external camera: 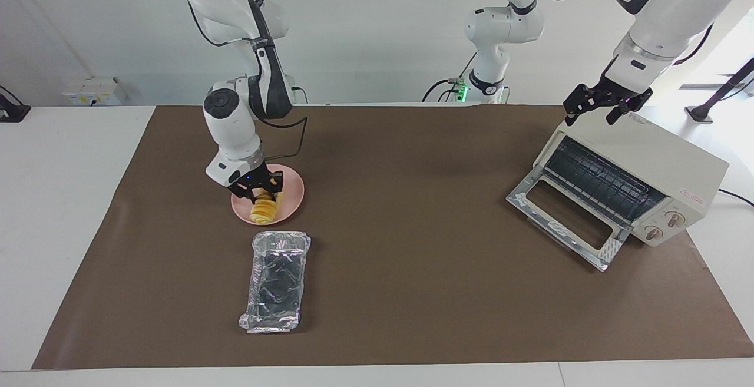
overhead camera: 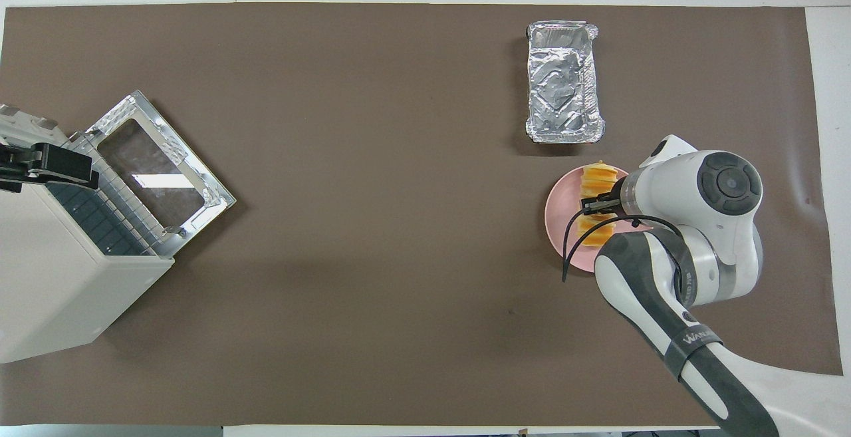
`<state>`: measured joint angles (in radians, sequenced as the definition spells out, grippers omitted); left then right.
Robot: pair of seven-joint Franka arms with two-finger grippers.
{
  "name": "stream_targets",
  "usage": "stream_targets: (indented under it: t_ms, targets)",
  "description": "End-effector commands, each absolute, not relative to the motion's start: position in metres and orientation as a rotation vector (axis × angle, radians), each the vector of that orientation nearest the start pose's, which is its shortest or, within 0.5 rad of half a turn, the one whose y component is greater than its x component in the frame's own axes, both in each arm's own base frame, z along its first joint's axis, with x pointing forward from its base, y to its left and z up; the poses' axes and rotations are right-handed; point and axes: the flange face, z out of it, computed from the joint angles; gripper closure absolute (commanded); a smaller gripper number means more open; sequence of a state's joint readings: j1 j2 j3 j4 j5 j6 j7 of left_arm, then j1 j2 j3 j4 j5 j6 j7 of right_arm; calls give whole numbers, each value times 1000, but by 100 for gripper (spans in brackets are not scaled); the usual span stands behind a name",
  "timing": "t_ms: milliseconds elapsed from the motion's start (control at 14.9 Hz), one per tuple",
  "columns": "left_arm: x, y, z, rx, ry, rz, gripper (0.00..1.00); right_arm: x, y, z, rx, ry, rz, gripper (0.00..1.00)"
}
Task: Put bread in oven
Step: 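Close the right gripper on the stack of orange bread slices, then lift the bread with the right gripper and carry it to the foil tray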
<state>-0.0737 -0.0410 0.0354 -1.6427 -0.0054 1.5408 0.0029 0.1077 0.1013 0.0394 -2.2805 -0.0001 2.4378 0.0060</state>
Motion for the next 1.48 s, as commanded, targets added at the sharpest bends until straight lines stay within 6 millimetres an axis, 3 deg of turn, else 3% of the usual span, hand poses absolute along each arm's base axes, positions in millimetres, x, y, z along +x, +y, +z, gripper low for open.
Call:
stream_targets:
  t_ms: [0,404,605,807,942,1143,1412]
  targets:
    - [534,-20,613,-3133,53,106,0,534,77,322,-3131,-238,-82,100]
    - [534,-20,613,-3133,53,106,0,560,81,361,-3134,-237,-22,100]
    - [534,-20,613,-3133,53,106,0,584,82,406,-3135,-231,-3,100]
    - [534,-20,613,-3133,53,106,0,619,84,447,-3131,-222,-19,100]
    - [535,-20,613,-3134,53,103,0,636,85,462,-3126,-217,-74,100]
    - [534,-20,613,-3133,53,106,0,661,87,472,-3120,-216,-98,100]
    - [535,-20,613,-3134,53,103,0,715,93,458,-3123,-215,-28,100]
